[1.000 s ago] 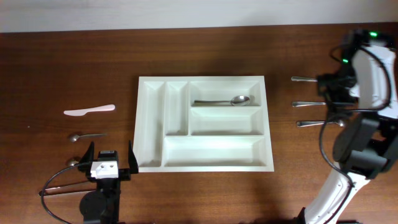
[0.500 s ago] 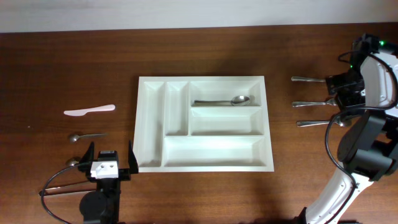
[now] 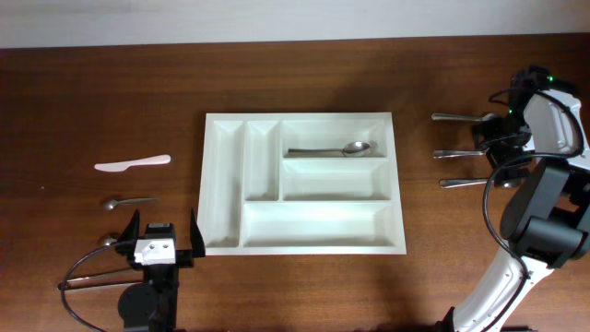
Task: Pack container
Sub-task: 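Return the right gripper to the right cutlery and align over a spoon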
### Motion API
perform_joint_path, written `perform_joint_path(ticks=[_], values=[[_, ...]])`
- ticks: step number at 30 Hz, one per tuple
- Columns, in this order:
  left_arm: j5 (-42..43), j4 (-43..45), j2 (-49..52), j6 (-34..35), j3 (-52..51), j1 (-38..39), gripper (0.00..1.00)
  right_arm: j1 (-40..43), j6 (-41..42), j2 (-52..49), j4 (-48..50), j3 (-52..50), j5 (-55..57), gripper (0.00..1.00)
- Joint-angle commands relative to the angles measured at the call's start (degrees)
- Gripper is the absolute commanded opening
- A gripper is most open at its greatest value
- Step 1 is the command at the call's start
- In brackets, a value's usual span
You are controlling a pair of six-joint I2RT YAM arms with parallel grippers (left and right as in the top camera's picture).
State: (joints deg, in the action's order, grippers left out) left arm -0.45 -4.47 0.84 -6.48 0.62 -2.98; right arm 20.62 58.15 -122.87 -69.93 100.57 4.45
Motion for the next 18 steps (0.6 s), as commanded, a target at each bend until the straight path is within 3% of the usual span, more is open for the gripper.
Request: perform_joint_path(ticks=[1,18], values=[[0.04,-0.31,-0.50,-0.92,-0.11,-0.17,0.99,-0.24,-0.74,0.13,1.20,-0.96,-0.46,0.99],[0.04,-0.31,-0.50,-0.92,-0.11,-0.17,0.99,-0.22,-0.74,0.11,9.53,-9.90,-1.18,0.99]])
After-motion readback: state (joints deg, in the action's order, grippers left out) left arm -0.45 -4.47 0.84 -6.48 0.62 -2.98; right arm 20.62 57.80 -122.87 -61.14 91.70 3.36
